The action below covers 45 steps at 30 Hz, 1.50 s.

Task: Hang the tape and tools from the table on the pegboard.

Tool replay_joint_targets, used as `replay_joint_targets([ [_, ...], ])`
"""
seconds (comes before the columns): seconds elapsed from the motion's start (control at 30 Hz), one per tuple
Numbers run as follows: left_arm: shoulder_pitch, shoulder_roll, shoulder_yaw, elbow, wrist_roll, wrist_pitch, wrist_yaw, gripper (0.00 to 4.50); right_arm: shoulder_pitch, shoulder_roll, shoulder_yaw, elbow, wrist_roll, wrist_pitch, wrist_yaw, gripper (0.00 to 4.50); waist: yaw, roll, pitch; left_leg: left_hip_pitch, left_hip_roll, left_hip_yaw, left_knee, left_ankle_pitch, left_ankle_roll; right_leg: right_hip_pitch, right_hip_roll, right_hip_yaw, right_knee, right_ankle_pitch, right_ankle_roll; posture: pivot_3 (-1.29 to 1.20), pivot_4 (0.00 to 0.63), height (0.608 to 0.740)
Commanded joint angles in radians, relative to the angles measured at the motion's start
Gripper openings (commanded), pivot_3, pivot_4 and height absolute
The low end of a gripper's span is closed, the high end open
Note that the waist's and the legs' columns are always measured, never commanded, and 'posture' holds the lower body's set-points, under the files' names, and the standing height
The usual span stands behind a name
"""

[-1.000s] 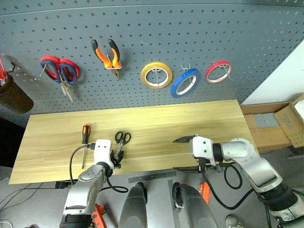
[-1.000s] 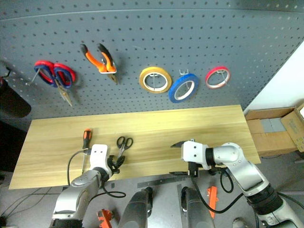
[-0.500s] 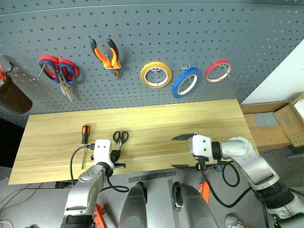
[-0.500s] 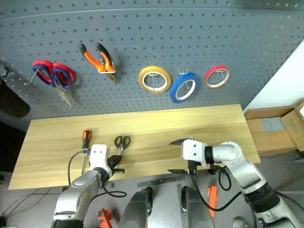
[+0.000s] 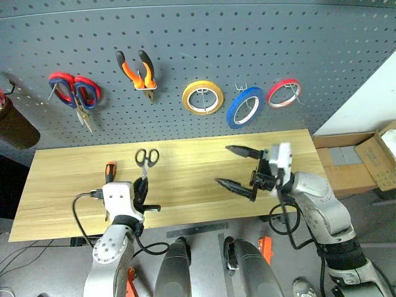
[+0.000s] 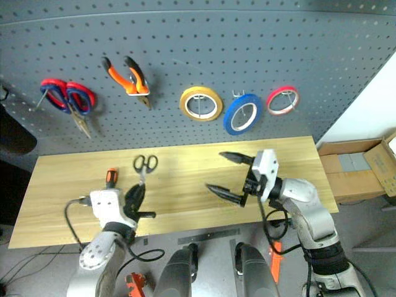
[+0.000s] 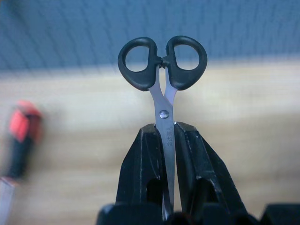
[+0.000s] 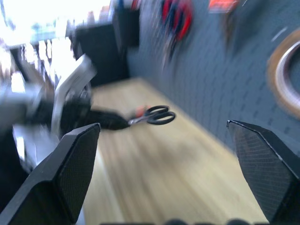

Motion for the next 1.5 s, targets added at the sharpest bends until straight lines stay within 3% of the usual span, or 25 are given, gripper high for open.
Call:
replay_joint_targets([
  [0.03,0.042,-0.037,0.015,-0.084,0.014,-0.101,0.03,0.12,-0.023,0.039,-0.066,-0.06,0.152,0.063,-0.031,4.5,0.008,0.0,-0.001,0.0,0.0,0.0,0.0,0.0,0.0,0.0,0.0,0.0,0.0,0.0,0.0,0.22,0.257,0.74],
  [0.23,0.038,-0.071,0.035,-0.126,0.005,-0.161,0.055,0.12,-0.108,0.085,-0.088,-0.099,0.21,0.127,-0.137,4.5,0.026,-0.001,-0.004,-0.001,0.0,0.0,0.001,0.0,0.0,0.0,0.0,-0.001,0.001,0.0,0.001,0.25,0.243,0.74],
  [0.4,-0.05,-0.05,0.11,-0.113,-0.062,-0.18,0.051,0.12,-0.165,0.128,-0.082,-0.086,0.205,0.123,-0.181,4.5,0.043,-0.005,-0.016,-0.001,0.0,-0.001,0.001,0.0,0.0,-0.001,0.001,-0.001,0.001,0.0,0.0,0.26,0.232,0.74],
  [0.87,-0.26,0.018,0.202,0.002,-0.1,-0.24,0.039,0.12,-0.192,0.159,-0.067,-0.042,0.146,0.076,-0.179,4.5,0.065,-0.013,-0.037,0.0,0.0,-0.001,0.002,0.0,0.0,0.0,0.001,-0.001,0.003,0.001,0.0,0.24,0.221,0.74],
  [1.5,-0.316,0.056,0.236,0.089,-0.109,-0.272,0.035,0.12,-0.189,0.153,-0.064,-0.037,0.124,0.065,-0.174,4.5,0.068,-0.014,-0.045,0.001,0.0,-0.001,0.004,0.001,0.001,0.002,0.001,-0.002,0.005,0.002,-0.002,0.24,0.227,0.74],
])
